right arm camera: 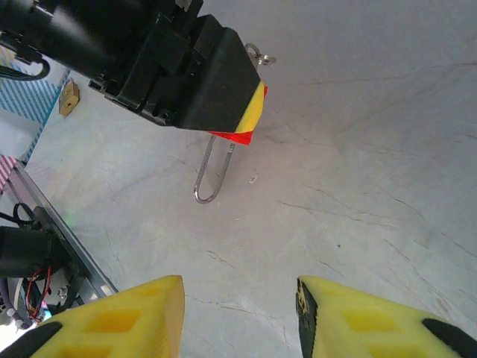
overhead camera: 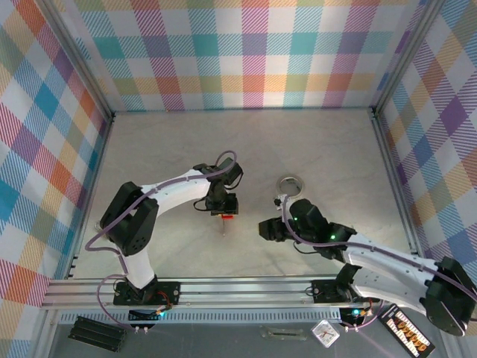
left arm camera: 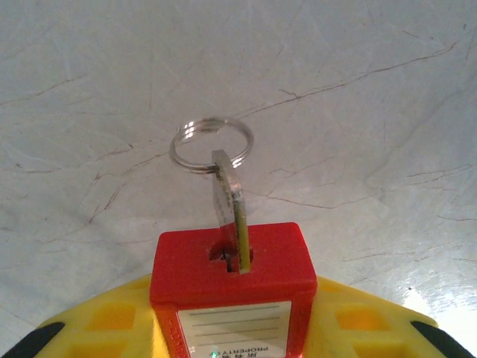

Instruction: Unlock with the key

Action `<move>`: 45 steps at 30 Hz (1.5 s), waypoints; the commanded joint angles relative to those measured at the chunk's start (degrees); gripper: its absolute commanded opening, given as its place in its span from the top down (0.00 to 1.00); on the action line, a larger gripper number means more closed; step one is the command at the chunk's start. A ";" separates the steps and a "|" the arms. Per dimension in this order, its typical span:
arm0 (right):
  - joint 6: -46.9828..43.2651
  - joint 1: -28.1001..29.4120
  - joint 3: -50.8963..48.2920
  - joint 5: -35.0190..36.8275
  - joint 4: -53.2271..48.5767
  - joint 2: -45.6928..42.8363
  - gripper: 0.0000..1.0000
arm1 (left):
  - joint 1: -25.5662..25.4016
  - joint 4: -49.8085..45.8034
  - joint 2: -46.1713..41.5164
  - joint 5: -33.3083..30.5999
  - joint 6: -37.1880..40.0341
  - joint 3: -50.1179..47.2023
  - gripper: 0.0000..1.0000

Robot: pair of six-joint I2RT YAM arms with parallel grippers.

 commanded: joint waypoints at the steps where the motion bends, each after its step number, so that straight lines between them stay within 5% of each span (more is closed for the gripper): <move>1: -1.43 -0.88 -0.31 2.19 -6.99 -4.13 0.54 | -0.31 -2.87 2.37 -2.07 2.57 2.72 0.95; 19: -1.95 -3.42 -0.28 2.61 -15.37 -11.09 0.50 | -2.84 -2.92 9.31 -1.62 2.42 7.89 0.89; 27: -2.29 -3.81 1.67 3.25 -17.87 -11.70 0.44 | -2.88 -3.85 9.26 -2.65 1.46 9.67 0.44; 32: -2.69 -3.77 3.50 3.60 -20.99 -11.44 0.40 | -2.74 -5.42 6.25 -4.28 0.89 12.31 0.27; 42: -4.57 -3.90 8.72 3.14 -27.41 -13.67 0.22 | 2.49 0.87 -15.84 -7.70 0.05 6.87 0.18; 45: -4.92 -3.86 11.68 3.39 -30.80 -14.64 0.17 | 5.32 3.73 -27.08 -11.09 2.28 2.52 0.05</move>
